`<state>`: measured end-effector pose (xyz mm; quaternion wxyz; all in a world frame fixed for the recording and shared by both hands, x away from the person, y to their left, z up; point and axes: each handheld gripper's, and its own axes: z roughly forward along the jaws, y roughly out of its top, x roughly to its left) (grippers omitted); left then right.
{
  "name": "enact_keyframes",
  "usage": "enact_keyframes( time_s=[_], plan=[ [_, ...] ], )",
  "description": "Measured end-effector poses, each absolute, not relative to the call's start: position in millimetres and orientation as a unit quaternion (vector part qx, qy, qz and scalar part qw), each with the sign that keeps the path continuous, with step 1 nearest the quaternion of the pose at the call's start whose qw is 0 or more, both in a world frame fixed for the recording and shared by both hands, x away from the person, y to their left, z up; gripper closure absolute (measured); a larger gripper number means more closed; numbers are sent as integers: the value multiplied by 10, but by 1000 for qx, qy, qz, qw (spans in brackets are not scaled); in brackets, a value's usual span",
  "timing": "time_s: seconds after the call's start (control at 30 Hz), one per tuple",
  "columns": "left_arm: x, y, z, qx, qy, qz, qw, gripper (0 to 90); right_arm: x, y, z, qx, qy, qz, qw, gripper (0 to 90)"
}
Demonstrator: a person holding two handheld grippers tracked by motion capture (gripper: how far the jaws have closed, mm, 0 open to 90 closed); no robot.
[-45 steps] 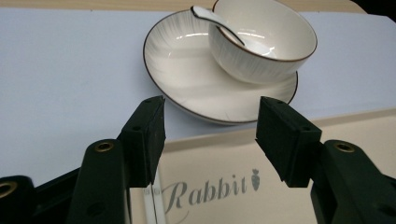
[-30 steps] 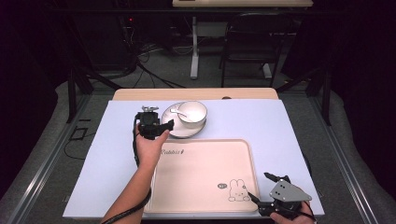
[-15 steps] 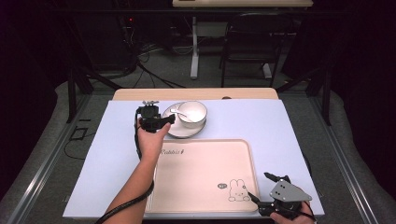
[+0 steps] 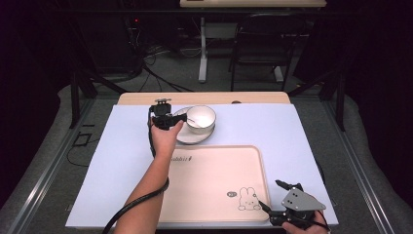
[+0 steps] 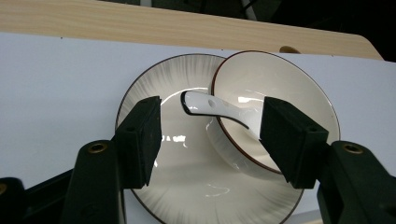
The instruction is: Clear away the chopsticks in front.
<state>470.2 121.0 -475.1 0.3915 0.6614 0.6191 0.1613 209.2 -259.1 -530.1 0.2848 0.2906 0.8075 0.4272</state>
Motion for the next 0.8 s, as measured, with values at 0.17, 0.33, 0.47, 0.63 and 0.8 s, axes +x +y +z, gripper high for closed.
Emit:
enact_keyframes(
  time_s=[0.17, 0.33, 0.47, 0.63, 0.8],
  plan=[
    [4834, 1141, -4839, 661, 624, 159, 384, 386, 2097, -2597, -5302, 290, 807, 429, 284, 170],
    [4920, 1095, -4913, 655, 630, 156, 386, 386, 2097, -2600, -5300, 290, 806, 430, 284, 170],
    [4964, 1061, -4952, 654, 630, 155, 389, 386, 2096, -2600, -5300, 290, 806, 430, 284, 170],
    [5009, 1030, -5000, 654, 633, 153, 385, 385, 2099, -2602, -5301, 291, 806, 431, 283, 170],
    [5034, 1013, -5056, 653, 637, 152, 380, 385, 2100, -2603, -5301, 292, 806, 431, 283, 170]
  ],
)
